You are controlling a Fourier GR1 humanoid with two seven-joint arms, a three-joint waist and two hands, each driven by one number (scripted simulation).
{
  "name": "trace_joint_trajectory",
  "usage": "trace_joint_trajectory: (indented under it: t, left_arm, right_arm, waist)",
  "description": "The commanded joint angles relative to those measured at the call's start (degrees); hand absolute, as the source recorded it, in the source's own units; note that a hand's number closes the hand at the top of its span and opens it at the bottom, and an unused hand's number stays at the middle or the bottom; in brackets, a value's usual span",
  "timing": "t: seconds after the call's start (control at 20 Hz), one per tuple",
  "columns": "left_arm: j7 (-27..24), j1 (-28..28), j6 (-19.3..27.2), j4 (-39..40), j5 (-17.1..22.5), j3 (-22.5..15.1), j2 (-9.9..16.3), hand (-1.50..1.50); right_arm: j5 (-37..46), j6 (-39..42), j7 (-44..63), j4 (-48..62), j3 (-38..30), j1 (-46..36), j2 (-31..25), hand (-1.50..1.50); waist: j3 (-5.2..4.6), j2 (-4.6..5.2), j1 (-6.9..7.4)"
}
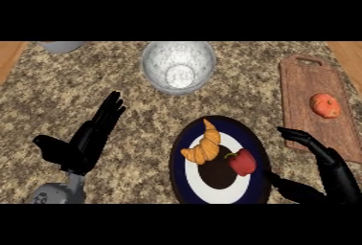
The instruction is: Pick the bell pepper from the plate and place it in the bowl
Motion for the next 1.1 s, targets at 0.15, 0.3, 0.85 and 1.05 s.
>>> trace_joint_trajectory:
  t: [0.15,0.3,0.85,1.05]
  left_arm:
    - [3.2,0.0,0.8,-1.4,0.7,-1.0,-2.0,0.00]
    - [1.7,-2.4,0.0,3.4,0.6,-0.1,-2.7,0.00]
    - [3.4,-1.6,-1.2,0.6,0.6,-1.2,-3.1,0.00]
    - [2.2,-2.2,-0.5,2.2,-1.2,-1.2,-4.3,0.00]
  right_arm:
    - [18.9,-4.4,3.7,-10.0,4.9,8.5,-8.8,-1.50]
    - [26.8,-5.1,16.7,-15.3,3.1,9.5,-13.6,-1.50]
    - [36.9,18.6,63.0,-33.6,13.7,1.5,-12.4,-1.50]
    - [38.1,24.3,72.1,-28.3,18.9,-4.8,-5.7,-1.50]
  waist:
    - [-0.16,-0.27,0.58]
    - [-0.44,-0.10,-0.92]
    - [-0.25,0.31,2.82]
    - [-0.14,0.34,2.78]
